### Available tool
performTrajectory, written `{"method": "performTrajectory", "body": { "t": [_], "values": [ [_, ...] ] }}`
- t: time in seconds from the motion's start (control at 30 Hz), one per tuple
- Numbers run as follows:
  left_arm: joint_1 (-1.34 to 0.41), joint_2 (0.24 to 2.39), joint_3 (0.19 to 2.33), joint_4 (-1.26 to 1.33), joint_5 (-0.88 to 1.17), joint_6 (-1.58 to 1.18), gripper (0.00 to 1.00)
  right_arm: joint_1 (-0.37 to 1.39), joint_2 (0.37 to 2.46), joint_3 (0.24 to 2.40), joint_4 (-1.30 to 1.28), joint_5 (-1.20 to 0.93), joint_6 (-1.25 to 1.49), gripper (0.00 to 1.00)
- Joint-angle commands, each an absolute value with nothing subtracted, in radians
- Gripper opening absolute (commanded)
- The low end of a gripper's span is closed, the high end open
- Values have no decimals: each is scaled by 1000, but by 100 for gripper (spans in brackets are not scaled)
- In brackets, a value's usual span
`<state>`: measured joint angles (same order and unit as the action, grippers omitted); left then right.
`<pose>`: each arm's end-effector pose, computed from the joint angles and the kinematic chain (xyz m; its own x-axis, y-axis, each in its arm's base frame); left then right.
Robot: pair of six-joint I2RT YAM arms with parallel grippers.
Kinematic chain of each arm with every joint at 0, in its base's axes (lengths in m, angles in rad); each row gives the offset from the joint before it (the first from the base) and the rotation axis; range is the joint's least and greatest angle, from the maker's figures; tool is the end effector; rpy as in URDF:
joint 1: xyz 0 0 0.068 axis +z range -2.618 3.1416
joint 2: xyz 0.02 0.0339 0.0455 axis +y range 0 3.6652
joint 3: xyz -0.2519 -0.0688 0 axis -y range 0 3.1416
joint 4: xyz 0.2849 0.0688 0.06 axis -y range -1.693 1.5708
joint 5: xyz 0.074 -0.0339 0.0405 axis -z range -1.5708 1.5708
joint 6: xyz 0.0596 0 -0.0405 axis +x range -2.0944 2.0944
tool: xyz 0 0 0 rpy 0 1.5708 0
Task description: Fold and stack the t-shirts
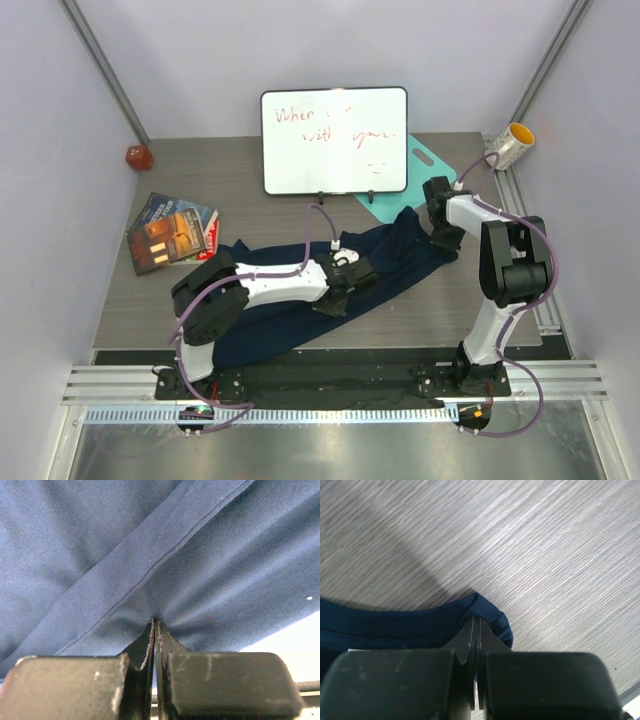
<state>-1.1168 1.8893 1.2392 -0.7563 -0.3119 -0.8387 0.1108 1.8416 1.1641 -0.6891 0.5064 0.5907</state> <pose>0.1846 -0.3365 0.0991 -0.9090 0.2486 -0.3346 0.2352 0.9686 0.0806 0.3735 0.0125 0.1009 -0.8077 0.4002 -0.4329 0.5429 0.7912 -0.2815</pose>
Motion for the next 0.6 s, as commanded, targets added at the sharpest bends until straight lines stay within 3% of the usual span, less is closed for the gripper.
{"method": "performTrajectory", "body": {
  "t": [0.0, 0.33, 0.43, 0.5, 0.57],
  "values": [
    [-1112, 1960, 1169, -902, -327, -865, 0, 49, 1841, 1125, -640, 587, 667, 1],
    [-1065, 1997, 1331, -907, -384, -816, 0, -15, 1556, 1042, -677, 486, 741, 1],
    [-1063, 2019, 1388, -897, -382, -787, 0, -15, 1441, 1061, -680, 485, 735, 8],
    [-1063, 2039, 1419, -891, -374, -775, 0, -15, 1398, 1090, -678, 474, 727, 20],
    [-1063, 2046, 1428, -871, -356, -764, 0, -15, 1361, 1120, -677, 430, 695, 24]
  ]
}}
